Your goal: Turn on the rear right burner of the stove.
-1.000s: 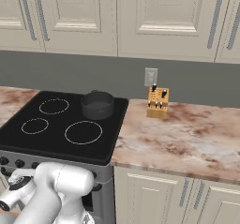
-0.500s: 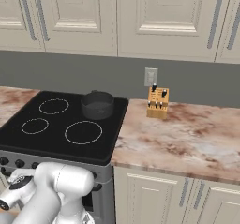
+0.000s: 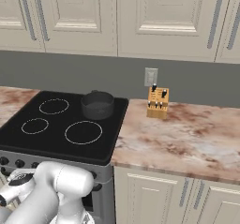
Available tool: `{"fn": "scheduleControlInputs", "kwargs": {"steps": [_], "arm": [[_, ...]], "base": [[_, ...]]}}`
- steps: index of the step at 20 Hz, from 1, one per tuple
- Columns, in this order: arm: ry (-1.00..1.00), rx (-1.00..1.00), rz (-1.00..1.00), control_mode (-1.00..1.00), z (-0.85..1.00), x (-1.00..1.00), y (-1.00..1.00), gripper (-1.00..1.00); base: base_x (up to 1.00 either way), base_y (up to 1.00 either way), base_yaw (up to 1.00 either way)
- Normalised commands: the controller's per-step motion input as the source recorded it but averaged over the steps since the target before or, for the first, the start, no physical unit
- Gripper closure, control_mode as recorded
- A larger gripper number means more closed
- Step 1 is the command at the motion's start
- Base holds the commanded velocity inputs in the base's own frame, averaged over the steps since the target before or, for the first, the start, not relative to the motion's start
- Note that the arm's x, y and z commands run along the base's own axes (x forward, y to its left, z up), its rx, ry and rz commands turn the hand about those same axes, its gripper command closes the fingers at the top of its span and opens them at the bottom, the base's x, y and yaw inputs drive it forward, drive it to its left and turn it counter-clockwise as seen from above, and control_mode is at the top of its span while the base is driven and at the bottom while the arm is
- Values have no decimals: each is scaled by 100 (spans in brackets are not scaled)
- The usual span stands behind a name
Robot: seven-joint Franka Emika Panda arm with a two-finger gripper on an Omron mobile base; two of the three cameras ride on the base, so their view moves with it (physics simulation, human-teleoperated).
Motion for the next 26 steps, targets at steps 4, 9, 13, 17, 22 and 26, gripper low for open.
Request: {"fn": "scheduleControlInputs", "kwargs": {"steps": [4, 9, 13, 17, 22, 26], "arm": [[0, -14, 0, -100, 0, 0, 0, 100], [5, -20, 0, -100, 0, 0, 0, 100], [18, -23, 0, -100, 0, 0, 0, 100], [31, -29, 0, -100, 1, 0, 0, 100], [22, -31, 0, -100, 0, 0, 0, 100], [-3, -29, 0, -100, -2, 0, 0, 100]], "base": [[0, 0, 0], [0, 0, 0], [0, 0, 0], [0, 0, 0], [0, 0, 0], [0, 0, 0]]}}
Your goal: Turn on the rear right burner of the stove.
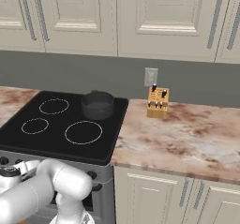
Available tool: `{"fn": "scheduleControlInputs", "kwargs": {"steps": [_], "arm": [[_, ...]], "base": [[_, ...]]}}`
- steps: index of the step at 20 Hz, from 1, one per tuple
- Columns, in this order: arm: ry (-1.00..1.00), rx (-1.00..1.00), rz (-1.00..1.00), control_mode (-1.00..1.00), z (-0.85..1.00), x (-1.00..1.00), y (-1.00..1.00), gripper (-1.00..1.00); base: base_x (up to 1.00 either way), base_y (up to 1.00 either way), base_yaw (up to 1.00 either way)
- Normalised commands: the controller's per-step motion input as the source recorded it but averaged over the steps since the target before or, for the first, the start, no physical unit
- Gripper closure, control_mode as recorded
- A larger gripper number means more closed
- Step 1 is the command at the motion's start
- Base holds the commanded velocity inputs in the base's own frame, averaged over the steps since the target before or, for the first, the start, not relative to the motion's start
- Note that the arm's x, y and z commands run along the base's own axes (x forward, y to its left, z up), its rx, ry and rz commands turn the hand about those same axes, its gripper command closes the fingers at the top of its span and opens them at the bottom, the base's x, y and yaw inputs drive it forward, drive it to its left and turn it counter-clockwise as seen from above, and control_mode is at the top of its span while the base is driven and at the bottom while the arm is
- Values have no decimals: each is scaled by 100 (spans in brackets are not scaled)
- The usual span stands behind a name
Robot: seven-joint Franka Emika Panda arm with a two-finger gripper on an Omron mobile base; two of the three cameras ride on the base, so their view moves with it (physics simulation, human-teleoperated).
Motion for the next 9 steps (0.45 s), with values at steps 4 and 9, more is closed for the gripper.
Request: {"fn": "scheduleControlInputs", "kwargs": {"steps": [4, 9], "arm": [[-3, -27, 2, -100, -1, 0, 0, 100], [13, -29, 5, -100, 10, 0, 0, 100]], "base": [[0, 0, 0], [0, 0, 0]]}}
